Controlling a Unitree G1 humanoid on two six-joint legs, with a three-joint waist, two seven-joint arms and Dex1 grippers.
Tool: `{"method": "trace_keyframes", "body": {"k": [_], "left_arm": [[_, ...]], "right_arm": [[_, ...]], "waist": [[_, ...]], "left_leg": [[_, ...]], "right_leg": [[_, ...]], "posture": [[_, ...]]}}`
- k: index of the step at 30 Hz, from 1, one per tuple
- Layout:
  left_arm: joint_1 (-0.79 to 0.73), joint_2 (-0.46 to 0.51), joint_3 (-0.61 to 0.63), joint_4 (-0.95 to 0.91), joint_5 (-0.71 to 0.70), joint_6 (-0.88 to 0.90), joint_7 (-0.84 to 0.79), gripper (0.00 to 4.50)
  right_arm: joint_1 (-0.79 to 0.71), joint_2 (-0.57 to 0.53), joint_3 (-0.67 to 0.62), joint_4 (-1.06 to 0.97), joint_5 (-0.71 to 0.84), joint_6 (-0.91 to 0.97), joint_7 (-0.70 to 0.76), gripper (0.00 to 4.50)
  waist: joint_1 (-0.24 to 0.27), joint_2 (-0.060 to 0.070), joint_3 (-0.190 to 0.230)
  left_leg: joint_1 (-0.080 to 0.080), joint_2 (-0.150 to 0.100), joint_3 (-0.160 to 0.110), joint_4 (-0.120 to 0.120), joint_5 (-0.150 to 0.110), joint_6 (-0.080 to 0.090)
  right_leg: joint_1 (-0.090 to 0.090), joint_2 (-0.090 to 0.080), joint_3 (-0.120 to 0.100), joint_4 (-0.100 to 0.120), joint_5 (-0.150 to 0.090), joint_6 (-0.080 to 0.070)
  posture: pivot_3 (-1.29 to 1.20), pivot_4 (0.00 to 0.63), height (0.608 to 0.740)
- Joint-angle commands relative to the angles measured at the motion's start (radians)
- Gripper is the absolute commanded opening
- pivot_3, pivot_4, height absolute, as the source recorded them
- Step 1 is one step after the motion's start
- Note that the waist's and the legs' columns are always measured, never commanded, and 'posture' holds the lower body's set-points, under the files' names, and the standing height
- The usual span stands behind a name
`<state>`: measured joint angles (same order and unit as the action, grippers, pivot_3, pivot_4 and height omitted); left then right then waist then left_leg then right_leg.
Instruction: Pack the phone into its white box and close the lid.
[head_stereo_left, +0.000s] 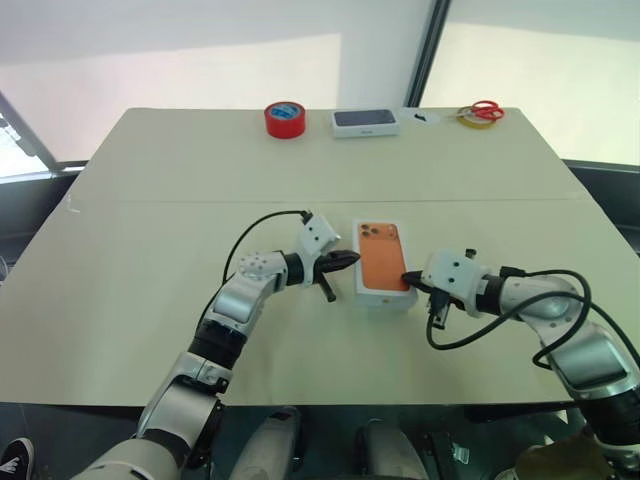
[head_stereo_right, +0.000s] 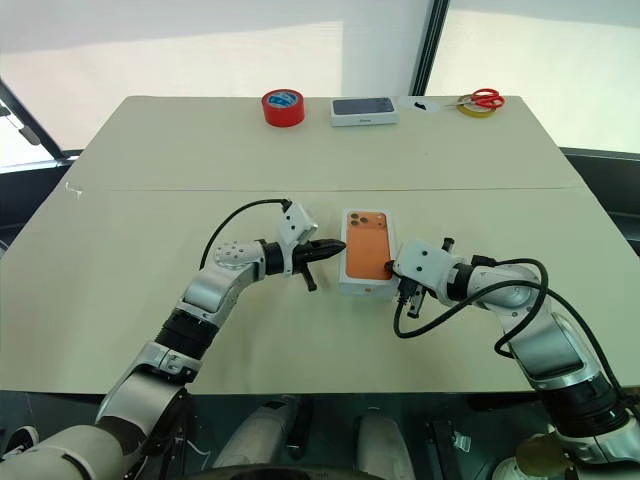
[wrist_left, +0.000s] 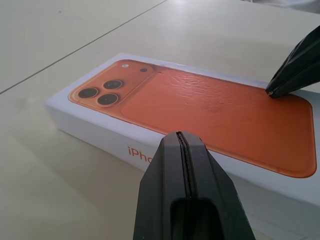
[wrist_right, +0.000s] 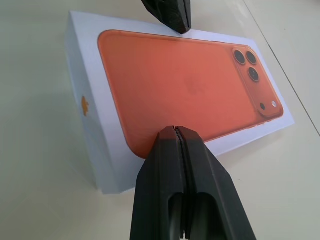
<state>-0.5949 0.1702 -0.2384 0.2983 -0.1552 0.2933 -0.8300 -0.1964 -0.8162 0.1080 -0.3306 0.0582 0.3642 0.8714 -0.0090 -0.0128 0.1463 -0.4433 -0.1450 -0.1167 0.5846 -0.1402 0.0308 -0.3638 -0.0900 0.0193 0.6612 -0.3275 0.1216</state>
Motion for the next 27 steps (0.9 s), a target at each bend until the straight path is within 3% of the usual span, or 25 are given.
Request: {"method": "trace_keyframes", "body": {"k": [1,6,15,27], "left_arm": [[0.003,-0.020,0.033,-0.032,-0.030,-0.015,0.019,0.00],[-0.034,-0.039,0.104,0.023,-0.023,-0.041,0.119,0.00],[-0.142,-0.080,0.090,0.261,0.068,-0.106,0.269,0.00],[-0.204,-0.136,0.066,0.435,0.109,-0.162,0.241,0.00]], "right_arm": [[-0.004,0.030,0.000,-0.002,0.044,0.029,0.016,0.01],[-0.102,0.088,-0.063,0.109,0.043,0.048,-0.076,0.01],[-0.256,0.132,0.017,0.392,-0.168,-0.060,-0.274,0.01],[-0.268,0.180,0.057,0.434,-0.180,-0.088,-0.221,0.01]], "waist": [[0.000,0.000,0.000],[-0.001,0.000,0.001],[0.006,0.000,0.001],[-0.001,0.000,0.001]], "left_leg": [[0.000,0.000,0.000,0.000,0.000,0.000],[-0.001,0.000,0.000,0.000,0.000,0.000],[-0.004,-0.001,0.001,-0.001,0.001,0.000],[-0.004,-0.001,0.001,-0.001,0.001,-0.002]], "right_leg": [[0.000,0.000,0.000,0.000,0.000,0.000],[-0.002,0.000,0.000,0.000,0.000,0.000],[-0.005,0.000,0.001,0.002,0.000,0.000],[-0.007,0.000,0.001,0.004,0.000,0.001]], "posture": [[0.00,0.150,0.736],[0.00,0.150,0.736],[0.00,0.150,0.736],[0.00,0.150,0.736]]}}
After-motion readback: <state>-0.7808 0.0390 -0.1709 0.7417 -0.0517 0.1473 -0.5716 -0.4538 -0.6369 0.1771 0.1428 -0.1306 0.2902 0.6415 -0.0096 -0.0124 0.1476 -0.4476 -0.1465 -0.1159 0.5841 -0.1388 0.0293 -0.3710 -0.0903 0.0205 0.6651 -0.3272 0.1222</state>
